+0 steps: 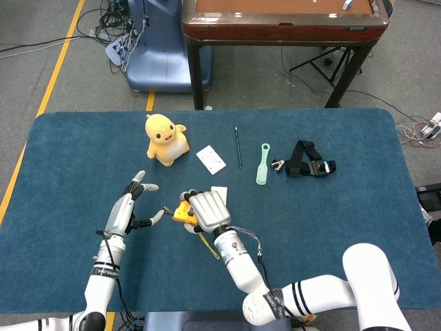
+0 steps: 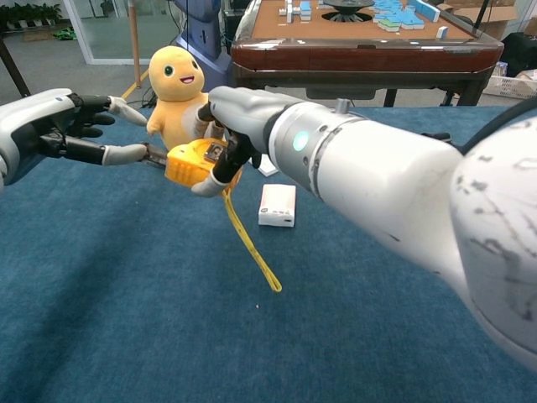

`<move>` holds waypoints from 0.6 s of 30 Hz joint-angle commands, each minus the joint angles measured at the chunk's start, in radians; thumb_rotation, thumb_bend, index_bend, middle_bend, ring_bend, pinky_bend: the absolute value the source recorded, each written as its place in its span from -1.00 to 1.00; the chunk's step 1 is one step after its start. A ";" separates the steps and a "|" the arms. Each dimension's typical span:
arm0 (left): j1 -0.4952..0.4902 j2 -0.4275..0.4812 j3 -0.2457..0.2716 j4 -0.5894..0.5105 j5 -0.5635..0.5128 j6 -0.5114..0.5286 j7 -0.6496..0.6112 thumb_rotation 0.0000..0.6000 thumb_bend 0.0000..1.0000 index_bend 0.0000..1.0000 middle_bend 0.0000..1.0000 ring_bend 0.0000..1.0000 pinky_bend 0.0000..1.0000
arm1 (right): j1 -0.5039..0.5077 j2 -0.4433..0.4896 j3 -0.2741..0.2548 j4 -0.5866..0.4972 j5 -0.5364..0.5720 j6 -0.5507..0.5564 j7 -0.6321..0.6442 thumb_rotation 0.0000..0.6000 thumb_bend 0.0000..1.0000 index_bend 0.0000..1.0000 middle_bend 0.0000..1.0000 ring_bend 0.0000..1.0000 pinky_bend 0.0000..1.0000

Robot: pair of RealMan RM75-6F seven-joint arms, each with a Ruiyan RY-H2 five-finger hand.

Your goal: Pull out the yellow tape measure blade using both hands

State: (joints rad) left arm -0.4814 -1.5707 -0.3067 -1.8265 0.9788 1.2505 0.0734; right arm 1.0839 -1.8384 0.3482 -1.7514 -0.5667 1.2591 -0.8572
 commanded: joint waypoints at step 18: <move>0.010 0.023 0.002 -0.009 -0.004 -0.021 -0.035 1.00 -0.21 0.03 -1.00 -1.00 -1.00 | 0.000 0.009 0.002 -0.002 0.016 0.000 0.002 1.00 0.39 0.38 0.42 0.32 -0.10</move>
State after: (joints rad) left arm -0.4722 -1.5491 -0.3060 -1.8345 0.9763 1.2313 0.0397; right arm 1.0840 -1.8292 0.3504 -1.7535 -0.5512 1.2592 -0.8553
